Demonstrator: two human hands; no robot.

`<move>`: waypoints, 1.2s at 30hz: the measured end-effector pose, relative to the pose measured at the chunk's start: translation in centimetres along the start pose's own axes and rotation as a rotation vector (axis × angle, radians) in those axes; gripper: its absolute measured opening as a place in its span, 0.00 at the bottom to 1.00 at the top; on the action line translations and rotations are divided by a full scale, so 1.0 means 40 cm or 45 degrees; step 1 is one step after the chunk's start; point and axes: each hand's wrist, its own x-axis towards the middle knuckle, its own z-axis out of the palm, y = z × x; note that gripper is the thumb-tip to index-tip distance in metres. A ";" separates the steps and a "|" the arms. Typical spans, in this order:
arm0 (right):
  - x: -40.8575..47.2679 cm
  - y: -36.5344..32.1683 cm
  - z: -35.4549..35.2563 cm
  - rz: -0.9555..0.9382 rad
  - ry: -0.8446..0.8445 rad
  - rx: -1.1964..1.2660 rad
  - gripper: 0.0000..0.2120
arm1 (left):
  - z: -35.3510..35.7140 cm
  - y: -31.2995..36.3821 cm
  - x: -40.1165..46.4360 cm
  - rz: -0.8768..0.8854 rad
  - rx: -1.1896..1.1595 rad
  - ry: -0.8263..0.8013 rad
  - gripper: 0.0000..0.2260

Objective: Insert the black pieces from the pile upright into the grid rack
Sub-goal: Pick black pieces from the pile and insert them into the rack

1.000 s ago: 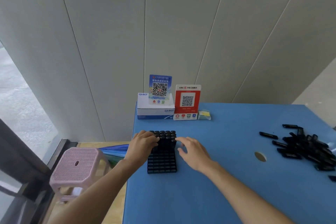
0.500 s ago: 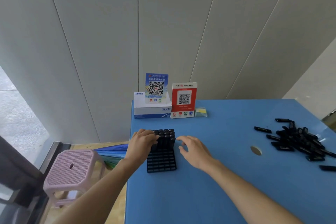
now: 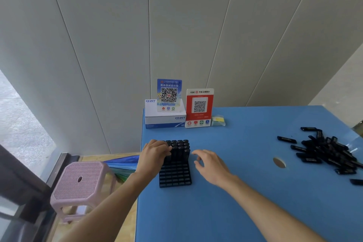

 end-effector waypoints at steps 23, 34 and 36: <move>0.022 0.017 -0.004 -0.035 0.000 0.042 0.15 | -0.017 -0.010 0.002 0.048 0.013 -0.102 0.03; 0.025 0.025 0.007 -0.035 0.019 0.028 0.15 | -0.014 -0.020 0.011 0.106 0.145 -0.093 0.03; 0.026 0.024 0.009 -0.038 0.018 0.031 0.15 | -0.010 -0.020 0.011 0.135 0.164 -0.097 0.03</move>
